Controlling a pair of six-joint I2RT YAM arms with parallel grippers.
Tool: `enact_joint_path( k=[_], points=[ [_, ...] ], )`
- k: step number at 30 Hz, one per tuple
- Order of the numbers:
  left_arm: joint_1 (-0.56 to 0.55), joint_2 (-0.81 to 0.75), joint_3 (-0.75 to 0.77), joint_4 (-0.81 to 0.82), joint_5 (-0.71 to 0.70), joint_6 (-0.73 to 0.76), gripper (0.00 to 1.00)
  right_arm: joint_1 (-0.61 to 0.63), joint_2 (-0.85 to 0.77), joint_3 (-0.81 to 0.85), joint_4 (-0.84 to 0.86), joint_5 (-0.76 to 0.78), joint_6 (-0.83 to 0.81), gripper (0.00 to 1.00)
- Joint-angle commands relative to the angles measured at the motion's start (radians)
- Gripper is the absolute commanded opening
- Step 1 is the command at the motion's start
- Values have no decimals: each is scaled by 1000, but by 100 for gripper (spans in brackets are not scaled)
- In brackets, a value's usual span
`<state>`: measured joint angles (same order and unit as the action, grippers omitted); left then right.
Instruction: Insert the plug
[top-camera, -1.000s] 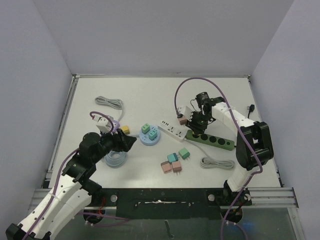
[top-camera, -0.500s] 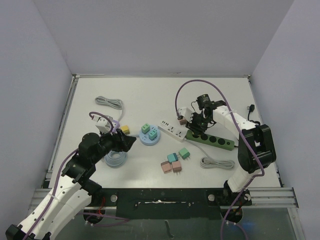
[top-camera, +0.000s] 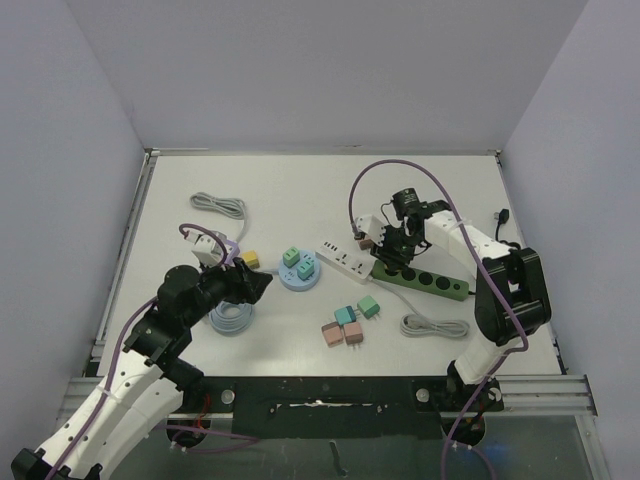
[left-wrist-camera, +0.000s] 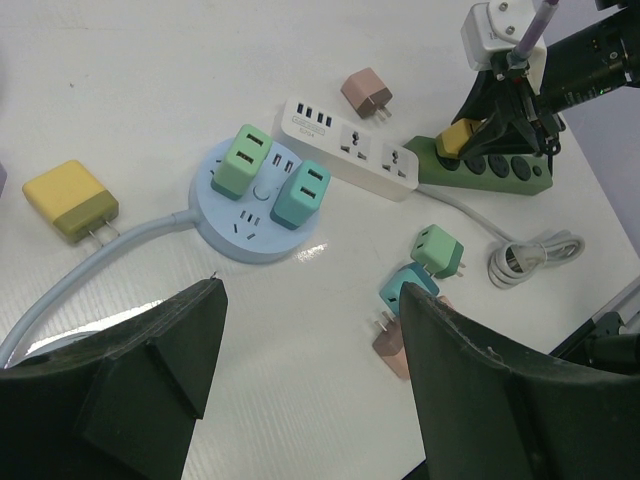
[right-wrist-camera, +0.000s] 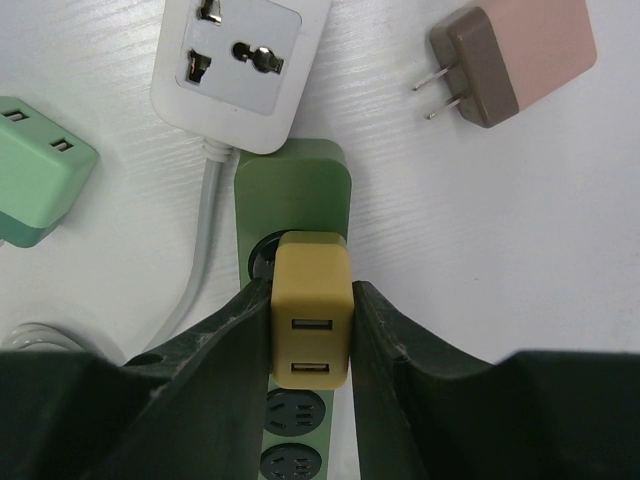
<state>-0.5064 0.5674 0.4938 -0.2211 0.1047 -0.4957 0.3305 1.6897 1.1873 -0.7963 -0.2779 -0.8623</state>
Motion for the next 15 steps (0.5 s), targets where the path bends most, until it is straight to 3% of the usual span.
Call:
enact_joint_path(
  k=[1, 7, 13, 15],
  points=[
    [6, 8, 18, 48, -8, 5, 68, 1, -59, -19, -13, 0, -22, 43],
    [5, 6, 15, 48, -8, -3, 68, -1, -89, -50, 25, 28, -24, 42],
    [5, -4, 12, 48, -11, -4, 68, -4, -54, -35, 34, 60, -16, 31],
    [5, -6, 12, 48, -12, -4, 68, -4, -36, -39, 40, 84, -15, 21]
  ],
)
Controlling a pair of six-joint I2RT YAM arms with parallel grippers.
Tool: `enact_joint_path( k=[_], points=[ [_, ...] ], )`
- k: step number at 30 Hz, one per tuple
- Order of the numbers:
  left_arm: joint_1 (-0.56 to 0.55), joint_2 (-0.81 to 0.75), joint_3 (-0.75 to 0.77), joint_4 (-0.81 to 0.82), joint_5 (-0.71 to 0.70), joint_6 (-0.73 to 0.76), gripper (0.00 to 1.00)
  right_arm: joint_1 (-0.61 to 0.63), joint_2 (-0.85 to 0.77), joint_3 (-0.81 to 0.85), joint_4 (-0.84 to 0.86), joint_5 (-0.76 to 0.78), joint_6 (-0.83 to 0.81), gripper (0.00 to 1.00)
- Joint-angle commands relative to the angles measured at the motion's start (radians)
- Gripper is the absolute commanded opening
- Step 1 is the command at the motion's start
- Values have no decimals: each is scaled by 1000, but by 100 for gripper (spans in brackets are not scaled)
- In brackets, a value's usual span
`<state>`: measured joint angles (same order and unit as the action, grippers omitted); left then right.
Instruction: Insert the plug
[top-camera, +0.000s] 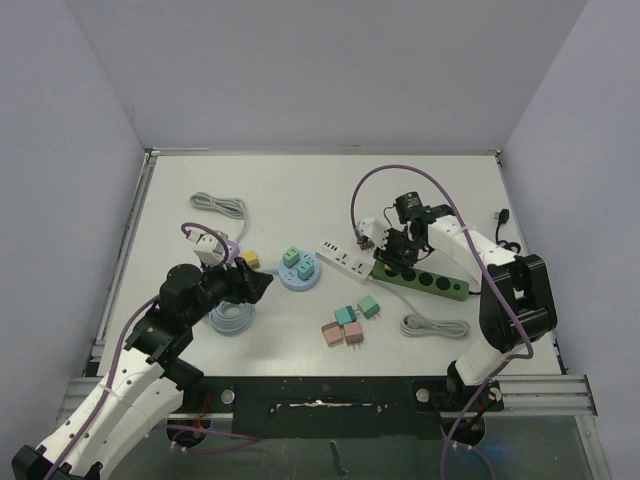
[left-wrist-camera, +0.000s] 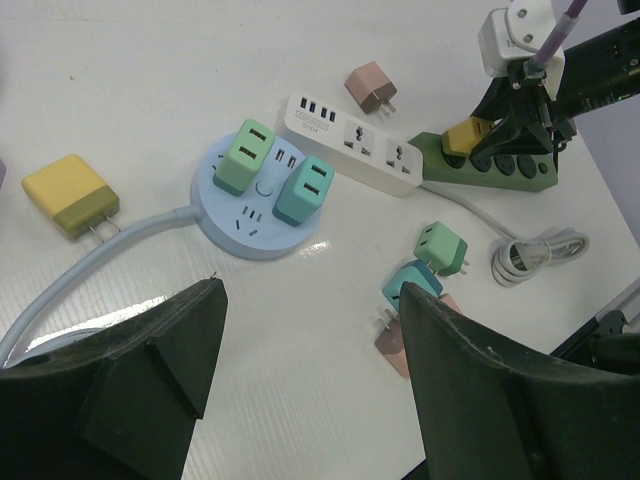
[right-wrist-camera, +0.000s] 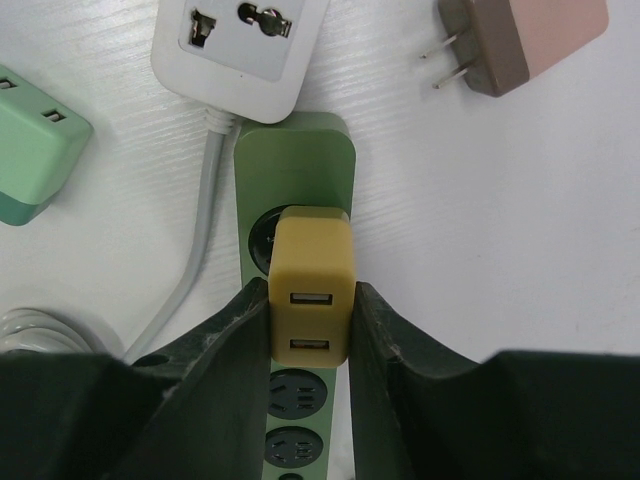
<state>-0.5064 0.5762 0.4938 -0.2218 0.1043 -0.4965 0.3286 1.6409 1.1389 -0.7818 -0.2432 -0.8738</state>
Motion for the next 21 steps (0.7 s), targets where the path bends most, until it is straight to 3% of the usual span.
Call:
enact_joint_path(
  k=[1, 3, 11, 21],
  points=[
    [5, -15, 13, 50, -11, -4, 68, -2, 22, 7, 30, 63, -5, 13],
    [5, -15, 12, 50, -13, -4, 68, -2, 50, 3, 42, 94, -4, 0],
    [5, -16, 15, 47, -22, 6, 68, 21, 224, 10, 75, 202, 15, 0],
    [5, -13, 19, 40, -35, 15, 68, 71, 398, 86, 95, 215, 111, 0]
  ],
)
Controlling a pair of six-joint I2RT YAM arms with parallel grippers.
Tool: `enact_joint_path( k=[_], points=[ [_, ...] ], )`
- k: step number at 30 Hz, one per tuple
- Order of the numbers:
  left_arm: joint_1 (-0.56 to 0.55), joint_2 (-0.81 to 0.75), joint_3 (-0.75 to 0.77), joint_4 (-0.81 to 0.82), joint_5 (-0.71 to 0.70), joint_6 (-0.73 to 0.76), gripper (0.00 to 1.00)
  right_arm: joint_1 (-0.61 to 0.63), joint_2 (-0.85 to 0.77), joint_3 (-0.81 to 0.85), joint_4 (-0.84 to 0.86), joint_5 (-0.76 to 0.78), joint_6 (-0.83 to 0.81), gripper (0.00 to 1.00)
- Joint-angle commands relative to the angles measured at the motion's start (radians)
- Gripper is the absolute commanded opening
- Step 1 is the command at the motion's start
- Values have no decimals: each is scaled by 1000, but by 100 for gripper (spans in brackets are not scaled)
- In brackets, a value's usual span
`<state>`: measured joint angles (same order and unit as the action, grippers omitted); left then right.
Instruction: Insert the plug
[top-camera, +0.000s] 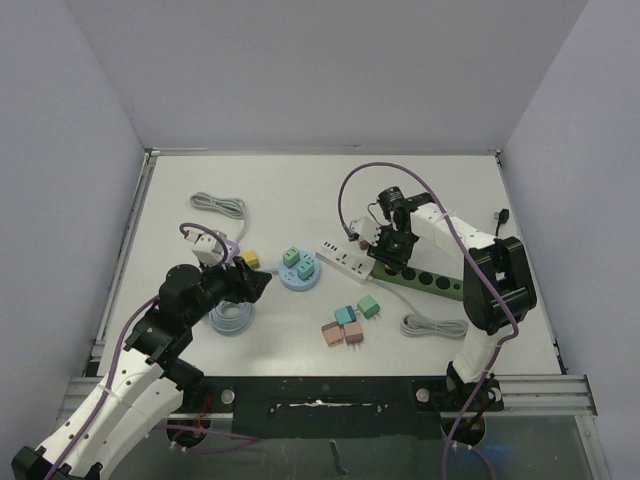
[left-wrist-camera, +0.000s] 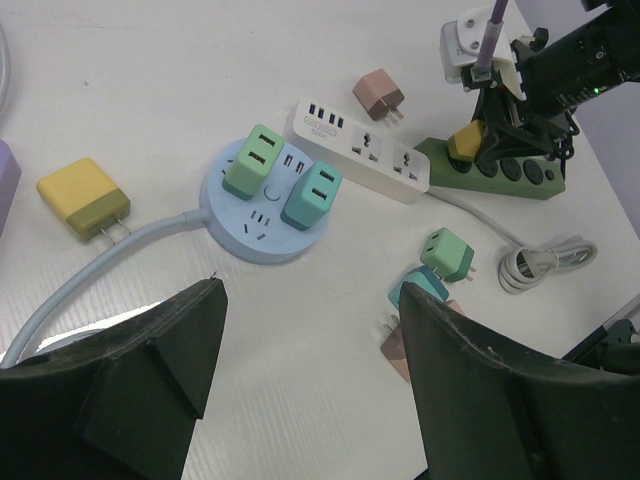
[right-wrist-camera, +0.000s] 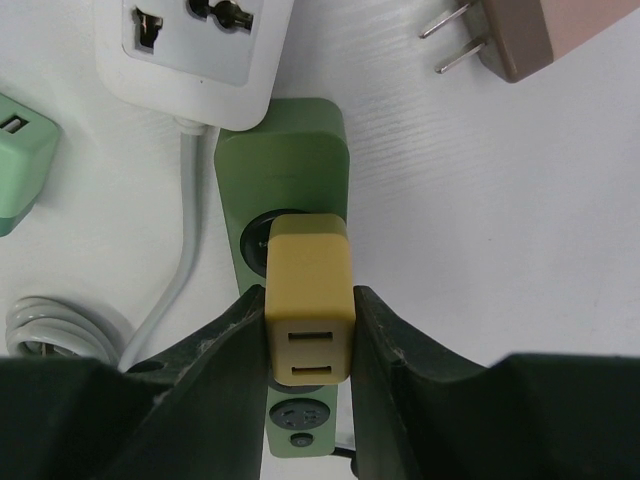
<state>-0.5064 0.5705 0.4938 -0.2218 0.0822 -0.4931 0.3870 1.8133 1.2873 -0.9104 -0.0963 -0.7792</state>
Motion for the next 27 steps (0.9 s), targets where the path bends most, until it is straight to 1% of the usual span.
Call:
enact_joint_path(
  k=[1, 9, 13, 18, 19, 23, 24, 25, 27],
  points=[
    [5, -6, 20, 38, -14, 12, 68, 22, 234, -60, 226, 68, 20, 0],
    [6, -6, 20, 35, -18, 12, 68, 84, 306, -3, 222, 47, 101, 0],
    [5, -8, 19, 32, -19, 11, 68, 99, 326, -3, 226, 29, 118, 0],
    [5, -9, 18, 32, -16, 8, 68, 91, 252, 14, 206, -38, 102, 0],
    [5, -8, 18, 33, -14, 7, 68, 84, 222, 20, 196, -53, 95, 2],
    [5, 0, 25, 32, -10, 8, 68, 66, 66, 13, 169, -59, 70, 28],
    [5, 1, 29, 32, -12, 9, 68, 54, 30, 12, 163, -73, 72, 34],
    [5, 5, 32, 30, -12, 10, 68, 40, -10, 9, 158, -91, 72, 38],
    [5, 11, 42, 30, -13, 16, 68, 9, -80, -3, 162, -115, 72, 42]
  ],
)
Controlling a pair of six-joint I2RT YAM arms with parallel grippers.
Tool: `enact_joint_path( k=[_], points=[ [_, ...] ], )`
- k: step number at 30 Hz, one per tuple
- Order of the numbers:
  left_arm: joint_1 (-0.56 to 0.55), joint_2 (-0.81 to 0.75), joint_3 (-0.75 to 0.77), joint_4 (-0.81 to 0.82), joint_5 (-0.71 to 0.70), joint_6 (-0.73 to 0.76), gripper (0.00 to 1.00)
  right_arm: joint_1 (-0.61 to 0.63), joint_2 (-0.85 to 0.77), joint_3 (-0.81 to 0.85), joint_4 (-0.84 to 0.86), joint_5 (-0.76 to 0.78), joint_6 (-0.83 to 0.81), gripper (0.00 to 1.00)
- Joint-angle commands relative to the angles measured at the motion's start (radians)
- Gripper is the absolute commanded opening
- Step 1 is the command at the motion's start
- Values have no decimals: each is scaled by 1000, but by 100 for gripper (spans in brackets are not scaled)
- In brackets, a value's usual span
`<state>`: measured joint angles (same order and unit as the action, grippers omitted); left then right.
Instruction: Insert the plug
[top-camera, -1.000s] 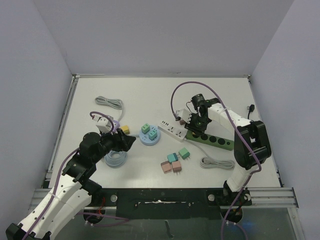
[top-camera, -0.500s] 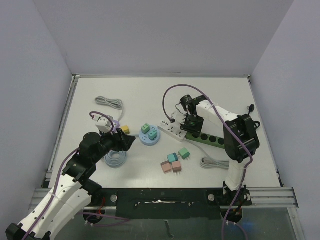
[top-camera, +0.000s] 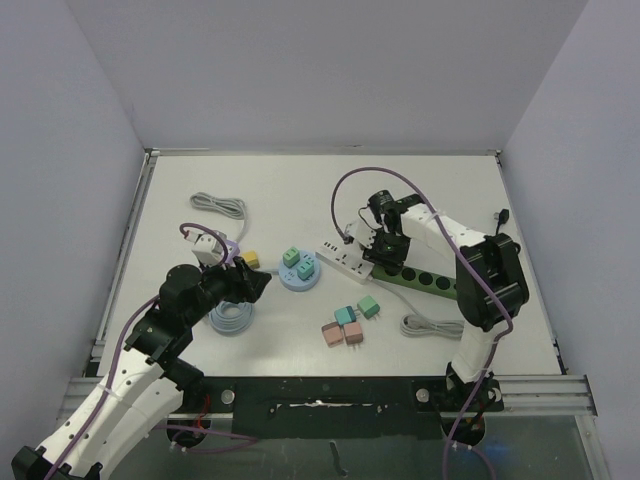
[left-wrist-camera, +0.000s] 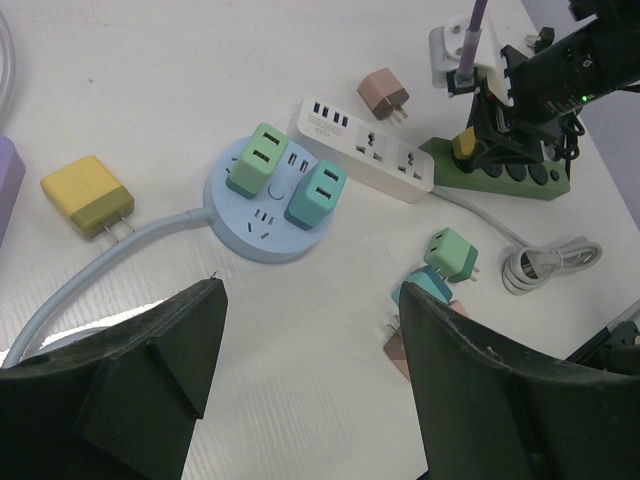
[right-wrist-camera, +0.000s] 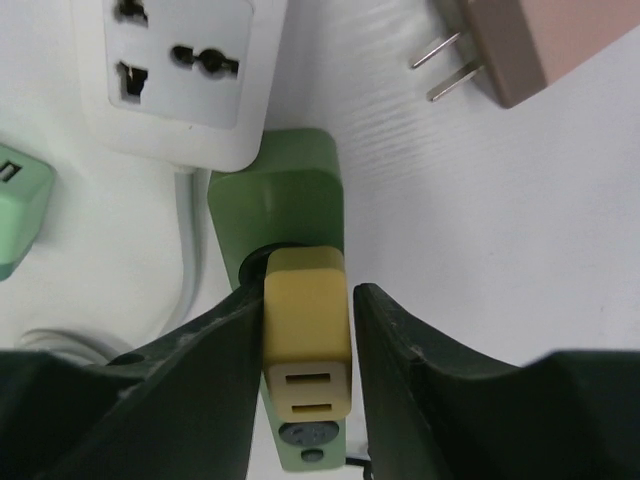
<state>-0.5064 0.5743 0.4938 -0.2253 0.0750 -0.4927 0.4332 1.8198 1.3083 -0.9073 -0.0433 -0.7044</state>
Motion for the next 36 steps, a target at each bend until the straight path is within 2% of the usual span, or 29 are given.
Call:
enact_joint_path(
  k=[1, 5, 9, 13, 18, 22, 24, 26, 27, 31, 36],
  points=[
    [5, 10, 46, 30, -7, 19, 68, -49, -120, -32, 162, -178, -4, 44],
    [5, 19, 62, 20, -16, 26, 68, -65, -218, -70, 197, -211, -5, 46],
    [6, 25, 70, 13, -32, 28, 68, -64, -241, -77, 250, -268, 65, 48],
    [5, 25, 74, 11, -42, 24, 68, -65, -189, -58, 343, -217, 249, 38],
    [5, 26, 72, 10, -47, 19, 68, -48, -86, -9, 422, -47, 550, 34],
    [5, 38, 68, 17, -49, 17, 68, 16, -4, 70, 439, 62, 729, 39],
    [6, 46, 68, 22, -49, 16, 68, 57, 2, 62, 491, 83, 751, 50],
    [5, 51, 68, 27, -46, 12, 68, 83, 20, 71, 514, 154, 792, 65],
    [5, 53, 68, 28, -45, 10, 68, 87, 36, 85, 509, 190, 816, 68],
    [5, 52, 63, 31, -43, 8, 68, 93, 100, 142, 457, 337, 901, 70],
    [5, 51, 52, 35, -33, -1, 68, 91, 102, 114, 467, 394, 949, 71]
  ],
)
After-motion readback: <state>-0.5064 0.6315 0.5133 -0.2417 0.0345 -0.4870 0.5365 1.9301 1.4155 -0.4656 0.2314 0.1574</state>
